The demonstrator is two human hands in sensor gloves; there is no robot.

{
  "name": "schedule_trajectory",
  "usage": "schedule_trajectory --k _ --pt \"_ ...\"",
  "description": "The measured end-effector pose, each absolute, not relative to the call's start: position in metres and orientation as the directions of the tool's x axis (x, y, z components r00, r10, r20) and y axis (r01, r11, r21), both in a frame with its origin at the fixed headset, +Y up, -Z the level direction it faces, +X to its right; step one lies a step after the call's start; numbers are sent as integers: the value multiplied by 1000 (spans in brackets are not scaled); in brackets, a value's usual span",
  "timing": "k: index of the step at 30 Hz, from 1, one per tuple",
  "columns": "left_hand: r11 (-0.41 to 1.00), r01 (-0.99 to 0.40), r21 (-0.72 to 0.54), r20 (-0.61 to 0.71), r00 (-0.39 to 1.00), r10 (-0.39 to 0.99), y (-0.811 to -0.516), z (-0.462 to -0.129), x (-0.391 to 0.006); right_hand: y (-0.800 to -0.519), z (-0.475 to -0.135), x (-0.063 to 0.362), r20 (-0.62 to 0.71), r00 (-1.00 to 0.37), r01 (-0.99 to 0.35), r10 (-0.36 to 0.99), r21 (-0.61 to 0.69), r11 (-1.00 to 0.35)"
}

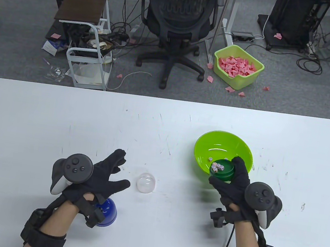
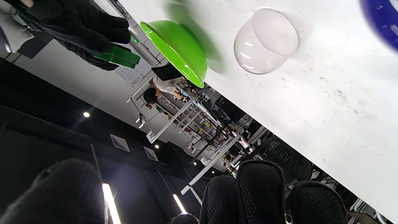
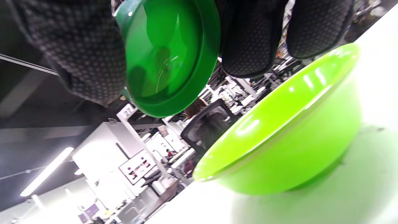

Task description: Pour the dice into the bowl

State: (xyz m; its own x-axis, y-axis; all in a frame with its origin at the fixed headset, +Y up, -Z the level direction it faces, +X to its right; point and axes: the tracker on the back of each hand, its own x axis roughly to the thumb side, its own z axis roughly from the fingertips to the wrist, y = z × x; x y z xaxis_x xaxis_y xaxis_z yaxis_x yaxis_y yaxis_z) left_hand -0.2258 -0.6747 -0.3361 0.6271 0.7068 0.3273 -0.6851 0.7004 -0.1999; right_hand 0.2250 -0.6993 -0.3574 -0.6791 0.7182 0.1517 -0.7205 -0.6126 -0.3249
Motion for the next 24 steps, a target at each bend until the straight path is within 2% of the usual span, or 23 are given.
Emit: schedule_trajectory --k 4,13,20,24 --pt "693 -692 -203 327 619 714 -677 -337 -228 -699 -369 230 98 -711 -682 696 -336 -650" --pt "679 -706 -204 316 609 728 -681 -337 -233 -690 -398 228 -8 -853 -487 522 -347 -801" --pt "682 -705 -197 298 619 726 -682 -337 -238 -692 -419 207 -80 -983 -135 163 -279 -951" --pt "681 -704 -200 294 620 728 -682 -337 -238 -696 -423 202 -90 -994 -41 65 -247 -968"
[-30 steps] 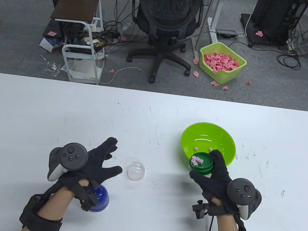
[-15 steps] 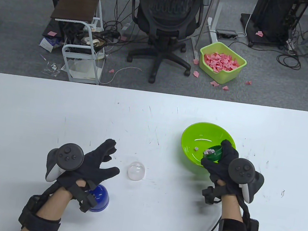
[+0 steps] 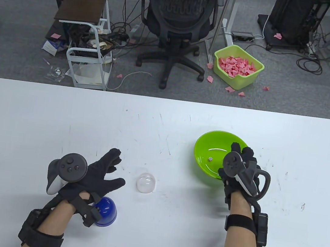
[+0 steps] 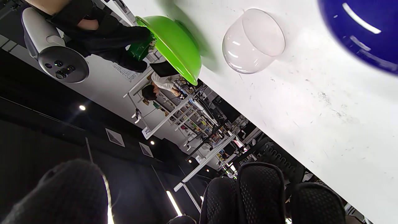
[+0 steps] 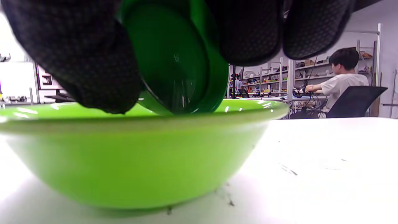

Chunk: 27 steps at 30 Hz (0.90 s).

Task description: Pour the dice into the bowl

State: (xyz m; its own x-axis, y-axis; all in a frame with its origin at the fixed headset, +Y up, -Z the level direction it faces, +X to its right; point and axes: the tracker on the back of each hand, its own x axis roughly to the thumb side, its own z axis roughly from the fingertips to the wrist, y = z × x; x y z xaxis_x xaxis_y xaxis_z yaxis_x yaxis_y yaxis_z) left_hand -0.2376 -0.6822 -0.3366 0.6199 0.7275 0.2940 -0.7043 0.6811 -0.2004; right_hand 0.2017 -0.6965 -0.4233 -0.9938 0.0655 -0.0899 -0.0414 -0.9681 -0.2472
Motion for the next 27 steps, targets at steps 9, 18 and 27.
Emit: schedule_trajectory --k 9,18,27 --pt "690 -692 -212 286 631 721 -685 -337 -236 -698 -420 203 -78 -991 -84 109 -275 -958" --pt "702 -676 -225 281 645 711 -689 -338 -235 -685 -397 208 15 -944 -310 329 -372 -875" --pt "720 -658 -222 280 664 693 -691 -338 -233 -685 -367 203 182 -788 -608 588 -380 -697"
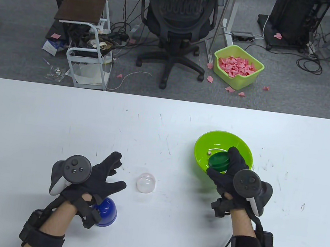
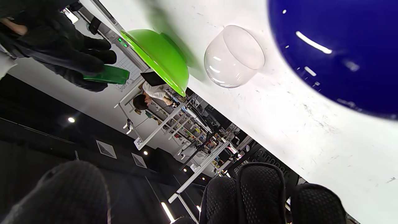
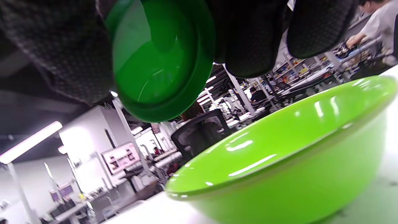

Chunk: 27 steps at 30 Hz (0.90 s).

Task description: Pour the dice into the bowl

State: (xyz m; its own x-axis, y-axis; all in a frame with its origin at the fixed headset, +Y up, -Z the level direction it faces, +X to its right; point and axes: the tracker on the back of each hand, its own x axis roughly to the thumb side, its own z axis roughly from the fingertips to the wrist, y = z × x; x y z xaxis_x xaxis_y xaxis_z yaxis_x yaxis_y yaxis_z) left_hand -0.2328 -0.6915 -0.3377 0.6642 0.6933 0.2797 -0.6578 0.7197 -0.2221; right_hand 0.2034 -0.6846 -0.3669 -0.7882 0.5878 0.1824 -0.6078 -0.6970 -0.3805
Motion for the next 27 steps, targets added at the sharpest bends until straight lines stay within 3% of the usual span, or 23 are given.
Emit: schedule_trajectory --k 8,18,27 --pt "756 -616 -220 291 698 654 -695 -336 -227 -692 -340 192 311 -609 -792 730 -287 -538" --pt "802 -561 -205 310 740 597 -697 -333 -219 -693 -328 167 438 -582 -808 685 -217 -548" --pt "838 -504 -208 278 791 545 -694 -341 -202 -691 -322 164 474 -584 -802 659 -216 -556"
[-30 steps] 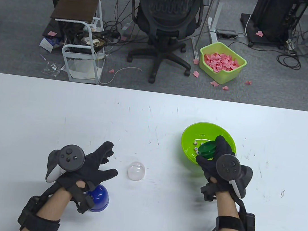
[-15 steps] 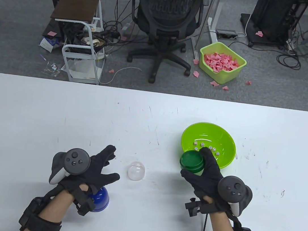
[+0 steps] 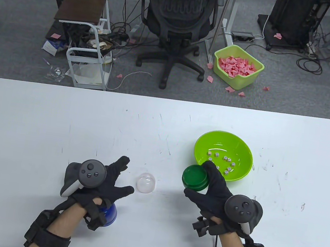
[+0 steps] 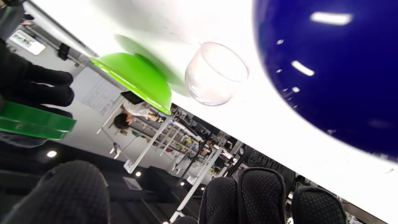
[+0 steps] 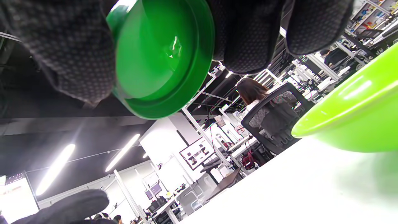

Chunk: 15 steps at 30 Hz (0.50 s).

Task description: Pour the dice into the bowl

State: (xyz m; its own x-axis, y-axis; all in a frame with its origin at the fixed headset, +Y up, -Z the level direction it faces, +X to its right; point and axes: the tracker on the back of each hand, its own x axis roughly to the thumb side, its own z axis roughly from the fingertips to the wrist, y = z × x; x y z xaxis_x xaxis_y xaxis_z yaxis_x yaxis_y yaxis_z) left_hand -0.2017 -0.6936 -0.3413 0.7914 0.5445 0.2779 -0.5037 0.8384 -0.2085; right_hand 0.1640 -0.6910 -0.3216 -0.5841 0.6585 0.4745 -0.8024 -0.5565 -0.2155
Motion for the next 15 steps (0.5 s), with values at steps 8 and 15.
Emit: schedule_trajectory --k 8,15 --pt "930 -258 -261 251 912 323 -678 -368 -158 -691 -317 158 498 -596 -787 630 -206 -582" --pt "942 -75 -328 209 966 150 -687 -395 -128 -690 -313 153 514 -597 -781 616 -195 -594"
